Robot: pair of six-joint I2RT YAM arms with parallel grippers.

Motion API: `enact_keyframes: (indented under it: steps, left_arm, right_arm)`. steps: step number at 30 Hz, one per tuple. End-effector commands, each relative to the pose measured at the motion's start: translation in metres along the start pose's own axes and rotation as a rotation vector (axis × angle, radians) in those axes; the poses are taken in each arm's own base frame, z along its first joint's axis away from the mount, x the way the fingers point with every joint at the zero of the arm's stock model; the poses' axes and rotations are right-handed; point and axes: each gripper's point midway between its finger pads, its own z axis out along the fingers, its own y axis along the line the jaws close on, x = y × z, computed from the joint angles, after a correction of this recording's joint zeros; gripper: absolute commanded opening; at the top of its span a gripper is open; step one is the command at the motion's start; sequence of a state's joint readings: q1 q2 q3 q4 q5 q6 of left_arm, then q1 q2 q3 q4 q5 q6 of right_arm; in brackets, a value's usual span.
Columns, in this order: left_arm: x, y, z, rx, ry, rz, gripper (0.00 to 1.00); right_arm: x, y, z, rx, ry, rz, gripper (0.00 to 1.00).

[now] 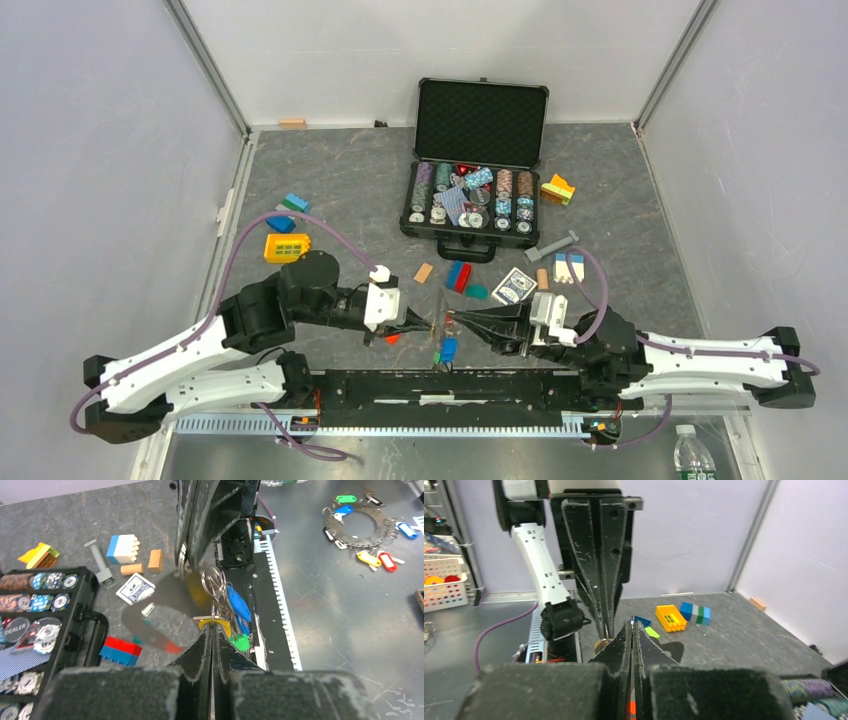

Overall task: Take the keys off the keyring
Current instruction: Remove the key from the keyring, then place the key at the center of the board, then place the keyring at the center of the board.

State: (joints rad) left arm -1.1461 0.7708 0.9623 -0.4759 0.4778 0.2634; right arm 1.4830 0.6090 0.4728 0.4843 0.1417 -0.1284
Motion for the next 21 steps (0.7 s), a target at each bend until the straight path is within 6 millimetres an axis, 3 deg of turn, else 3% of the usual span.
enact_keyframes:
  steps: [1,9,14,16,18,21]
  left_arm:
    - [0.009,0.013,-0.007,-0.114,0.016,-0.047,0.02]
    - [0.051,0.044,-0.008,-0.365,0.037,-0.199,0.02]
    - [0.088,0.062,0.01,-0.465,0.037,-0.241,0.02]
    - [0.102,0.066,0.02,-0.519,0.002,-0.394,0.06]
    - [0.109,0.074,0.029,-0.552,-0.025,-0.418,0.06]
    - [0.127,0.085,0.04,-0.601,-0.011,-0.437,0.17]
  right_arm:
    - [-0.006,-0.028,-0.009,0.145,-0.001,0.001,0.0]
    - [0.025,-0.06,-0.033,0.324,0.181,-0.047,0.0]
    - [0.039,-0.066,-0.042,0.362,0.253,-0.065,0.0]
    - [0.041,-0.066,-0.043,0.367,0.258,-0.061,0.0]
    - [0.047,-0.067,-0.044,0.376,0.274,-0.064,0.0]
    - [0.058,-0.067,-0.045,0.388,0.316,-0.057,0.0]
